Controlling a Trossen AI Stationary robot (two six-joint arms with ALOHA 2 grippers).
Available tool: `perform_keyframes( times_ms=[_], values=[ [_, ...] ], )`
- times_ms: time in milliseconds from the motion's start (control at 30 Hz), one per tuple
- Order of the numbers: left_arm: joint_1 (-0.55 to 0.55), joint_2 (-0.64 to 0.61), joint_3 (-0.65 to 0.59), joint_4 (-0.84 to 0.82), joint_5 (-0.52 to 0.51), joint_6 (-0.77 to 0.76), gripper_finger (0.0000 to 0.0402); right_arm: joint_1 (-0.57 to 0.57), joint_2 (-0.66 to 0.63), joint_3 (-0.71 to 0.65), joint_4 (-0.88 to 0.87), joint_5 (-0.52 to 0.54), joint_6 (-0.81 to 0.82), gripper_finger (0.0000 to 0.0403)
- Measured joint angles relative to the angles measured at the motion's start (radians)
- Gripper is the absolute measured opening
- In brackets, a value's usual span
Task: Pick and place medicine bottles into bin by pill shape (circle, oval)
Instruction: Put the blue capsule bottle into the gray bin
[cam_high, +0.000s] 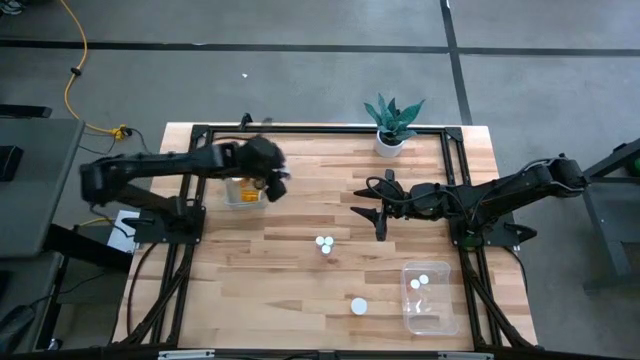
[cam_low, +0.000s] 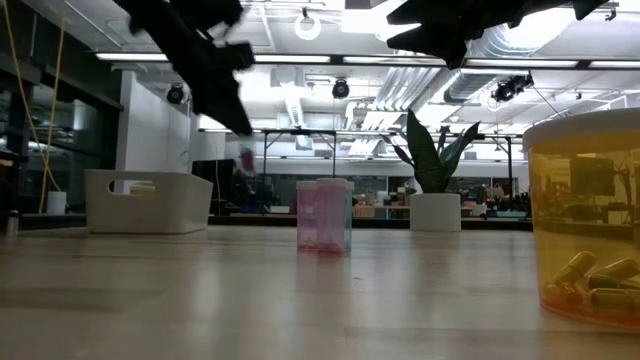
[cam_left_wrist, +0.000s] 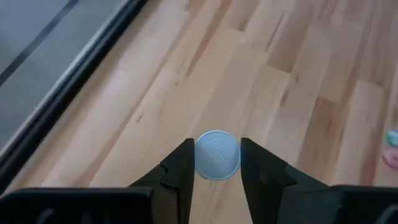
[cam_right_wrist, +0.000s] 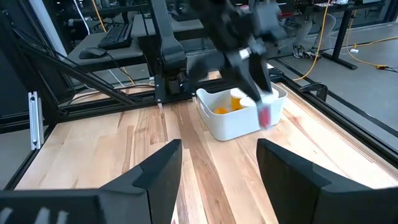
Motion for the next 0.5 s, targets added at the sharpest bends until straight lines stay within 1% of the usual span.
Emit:
perform_keyframes(
  times_ms=[133, 233, 300, 367, 500],
  values=[
    [-0.028, -0.161, 0.0, -0.183, -0.05, -0.062, 0.0094, 0.0, 0.0, 0.0, 0.0, 0.0, 0.001, 0.0201],
    [-0.059, -0.252, -0.005, -0.326, -0.139, -0.167, 0.0095, 0.0, 0.0, 0.0, 0.0, 0.0, 0.001, 0.0201],
    [-0.073, -0.299, -0.033, -0.393, -0.185, -0.254, 0.0095, 0.0, 0.0, 0.0, 0.0, 0.0, 0.002, 0.0201],
    [-0.076, -0.336, -0.081, -0.429, -0.194, -0.333, 0.0095, 0.0, 0.0, 0.0, 0.0, 0.0, 0.002, 0.0201],
    [-0.076, -0.377, -0.204, -0.417, -0.187, -0.443, 0.0096, 0.0, 0.0, 0.0, 0.0, 0.0, 0.002, 0.0201]
  ],
)
